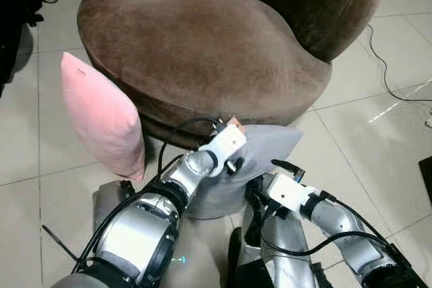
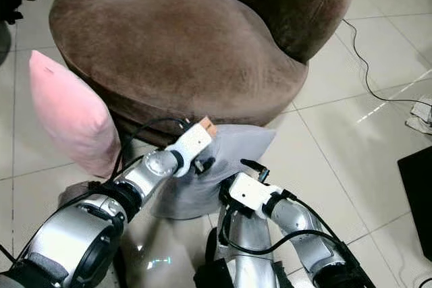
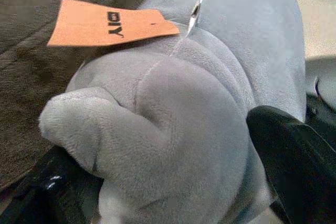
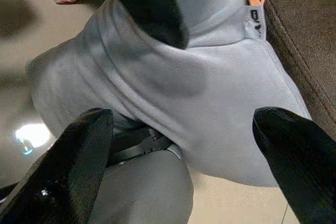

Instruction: Move the pillow to the sofa from floor

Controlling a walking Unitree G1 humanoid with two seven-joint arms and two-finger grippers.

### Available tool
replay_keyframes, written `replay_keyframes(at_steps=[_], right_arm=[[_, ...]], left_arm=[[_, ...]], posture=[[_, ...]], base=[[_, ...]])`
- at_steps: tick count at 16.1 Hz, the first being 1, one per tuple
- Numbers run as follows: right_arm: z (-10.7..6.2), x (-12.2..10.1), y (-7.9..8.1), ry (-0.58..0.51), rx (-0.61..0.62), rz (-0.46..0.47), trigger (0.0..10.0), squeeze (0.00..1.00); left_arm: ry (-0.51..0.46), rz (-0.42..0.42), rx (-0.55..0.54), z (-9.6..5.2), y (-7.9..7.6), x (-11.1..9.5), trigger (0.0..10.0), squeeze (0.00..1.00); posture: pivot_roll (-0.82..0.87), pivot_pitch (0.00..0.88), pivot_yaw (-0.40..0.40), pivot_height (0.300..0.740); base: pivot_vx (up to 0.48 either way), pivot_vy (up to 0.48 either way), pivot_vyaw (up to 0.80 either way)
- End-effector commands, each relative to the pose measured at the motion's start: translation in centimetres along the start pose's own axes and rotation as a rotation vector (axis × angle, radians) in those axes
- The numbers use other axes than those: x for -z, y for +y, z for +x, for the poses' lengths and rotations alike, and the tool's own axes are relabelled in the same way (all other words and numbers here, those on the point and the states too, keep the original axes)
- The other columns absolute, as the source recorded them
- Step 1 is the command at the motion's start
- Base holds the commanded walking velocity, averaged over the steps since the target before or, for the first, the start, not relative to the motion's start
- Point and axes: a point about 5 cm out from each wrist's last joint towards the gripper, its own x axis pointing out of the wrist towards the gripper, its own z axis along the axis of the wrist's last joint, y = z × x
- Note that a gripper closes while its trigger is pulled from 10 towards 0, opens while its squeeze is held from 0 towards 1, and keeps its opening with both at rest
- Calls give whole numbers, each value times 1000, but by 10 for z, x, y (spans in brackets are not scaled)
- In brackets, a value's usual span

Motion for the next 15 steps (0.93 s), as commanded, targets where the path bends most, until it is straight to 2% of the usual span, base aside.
replay_keyframes(at_steps=[1, 4, 5, 6, 7, 8, 9, 12, 13, 15], right_arm=[[-9, 8, 0, 29, 0, 18, 10000, 0], [-13, 8, 2, 31, -4, 21, 10000, 0], [-13, 8, 3, 32, -5, 21, 10000, 0], [-14, 8, 5, 34, -6, 25, 10000, 0], [-15, 8, 5, 37, 0, 30, 10000, 0], [-16, 8, 5, 39, 2, 32, 10000, 0], [-16, 9, 6, 42, 6, 37, 10000, 0], [-15, 8, 7, 41, 9, 55, 10000, 0], [-13, 7, 7, 39, 4, 55, 10000, 0], [-11, 6, 7, 37, 2, 55, 10000, 0]], left_arm=[[80, 41, 73, 1, -20, 17, 10000, 1000], [134, 134, 94, 0, -29, 30, 10000, 1000], [136, 121, 84, 0, -29, 32, 10000, 1000], [111, 58, 39, 0, -25, 30, 10000, 1000], [-5, -154, -56, 1, -8, 9, 10000, 1000], [-71, -263, -96, 1, 2, -3, 10000, 1000], [-178, -333, -156, -2, 21, -22, 10000, 1000], [-321, -402, -231, -9, 46, -49, 10000, 1000], [-424, -437, -262, -16, 61, -67, 10000, 1000], [-515, -467, -274, -22, 73, -82, 10000, 1000]], posture=[[-177, 246, -208, 474], [-191, 256, -213, 474], [-193, 257, -212, 474], [-196, 257, -210, 474], [-196, 259, -203, 474], [-192, 263, -197, 474], [-190, 265, -196, 474], [-166, 271, -191, 474], [-159, 270, -191, 474], [-144, 263, -191, 474]], base=[[0, 0, 0], [0, 0, 0], [0, 0, 0], [0, 0, 0], [0, 0, 0], [0, 0, 0], [0, 0, 0], [0, 0, 0], [0, 0, 0], [0, 0, 0]])
